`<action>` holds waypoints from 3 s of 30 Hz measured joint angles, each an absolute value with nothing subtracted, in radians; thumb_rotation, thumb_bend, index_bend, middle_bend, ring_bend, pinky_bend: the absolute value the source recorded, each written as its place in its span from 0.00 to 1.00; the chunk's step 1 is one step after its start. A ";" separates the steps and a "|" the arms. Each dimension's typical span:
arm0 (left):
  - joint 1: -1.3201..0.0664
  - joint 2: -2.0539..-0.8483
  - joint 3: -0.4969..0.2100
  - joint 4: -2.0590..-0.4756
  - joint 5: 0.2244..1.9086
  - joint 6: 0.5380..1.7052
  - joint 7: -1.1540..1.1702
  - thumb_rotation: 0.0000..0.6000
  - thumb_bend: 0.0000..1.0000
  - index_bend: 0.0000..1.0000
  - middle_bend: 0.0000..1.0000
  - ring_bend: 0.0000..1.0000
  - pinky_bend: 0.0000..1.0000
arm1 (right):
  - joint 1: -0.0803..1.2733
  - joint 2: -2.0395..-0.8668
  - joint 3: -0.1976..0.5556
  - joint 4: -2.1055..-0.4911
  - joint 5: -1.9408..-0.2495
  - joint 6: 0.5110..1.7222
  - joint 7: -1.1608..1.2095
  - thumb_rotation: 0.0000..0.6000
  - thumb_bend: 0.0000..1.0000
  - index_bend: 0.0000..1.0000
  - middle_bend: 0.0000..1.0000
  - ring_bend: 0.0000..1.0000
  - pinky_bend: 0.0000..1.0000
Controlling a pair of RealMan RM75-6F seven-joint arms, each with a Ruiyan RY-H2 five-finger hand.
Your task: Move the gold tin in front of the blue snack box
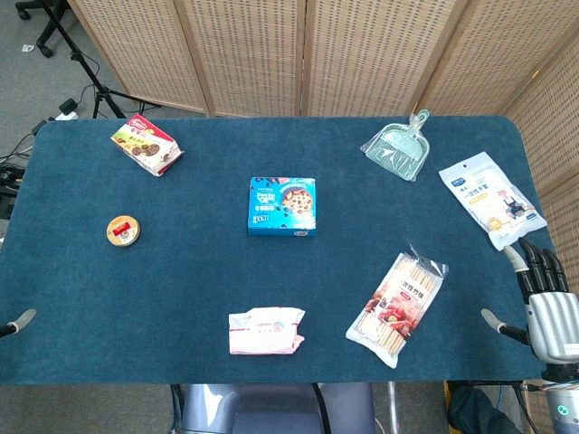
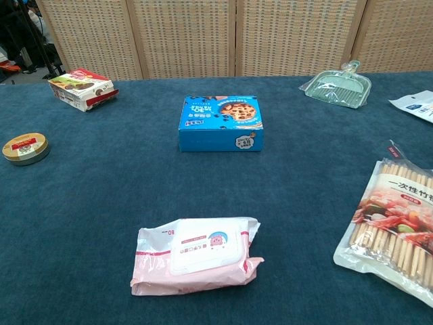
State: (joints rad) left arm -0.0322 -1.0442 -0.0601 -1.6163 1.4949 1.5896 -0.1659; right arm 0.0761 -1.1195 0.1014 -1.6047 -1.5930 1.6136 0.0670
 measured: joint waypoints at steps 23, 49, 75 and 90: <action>-0.248 -1.076 -0.111 -1.465 1.437 1.203 -0.223 1.00 0.00 0.00 0.00 0.00 0.00 | 0.091 -1.101 0.101 -1.614 -1.551 1.552 0.068 1.00 0.00 0.00 0.00 0.00 0.00; -0.669 -1.452 -0.135 -0.882 1.256 0.586 -0.189 1.00 0.05 0.07 0.09 0.07 0.30 | 0.121 -1.136 0.117 -1.571 -1.478 1.479 0.039 1.00 0.00 0.00 0.00 0.00 0.00; -0.674 -1.346 -0.191 -1.375 1.332 0.873 -0.008 1.00 0.20 0.54 0.47 0.43 0.59 | 0.120 -1.121 0.124 -1.573 -1.464 1.478 0.082 1.00 0.00 0.00 0.00 0.00 0.00; -0.886 -1.610 -0.256 -1.628 1.116 0.922 0.661 1.00 0.23 0.55 0.47 0.43 0.59 | 0.119 -1.106 0.129 -1.558 -1.453 1.468 0.146 1.00 0.00 0.00 0.00 0.00 0.00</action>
State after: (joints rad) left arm -0.8859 -1.6104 -0.2557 -1.6280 1.1164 0.9220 0.6609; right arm 0.1187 -1.1059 0.1290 -1.5580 -1.4533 1.4682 0.1460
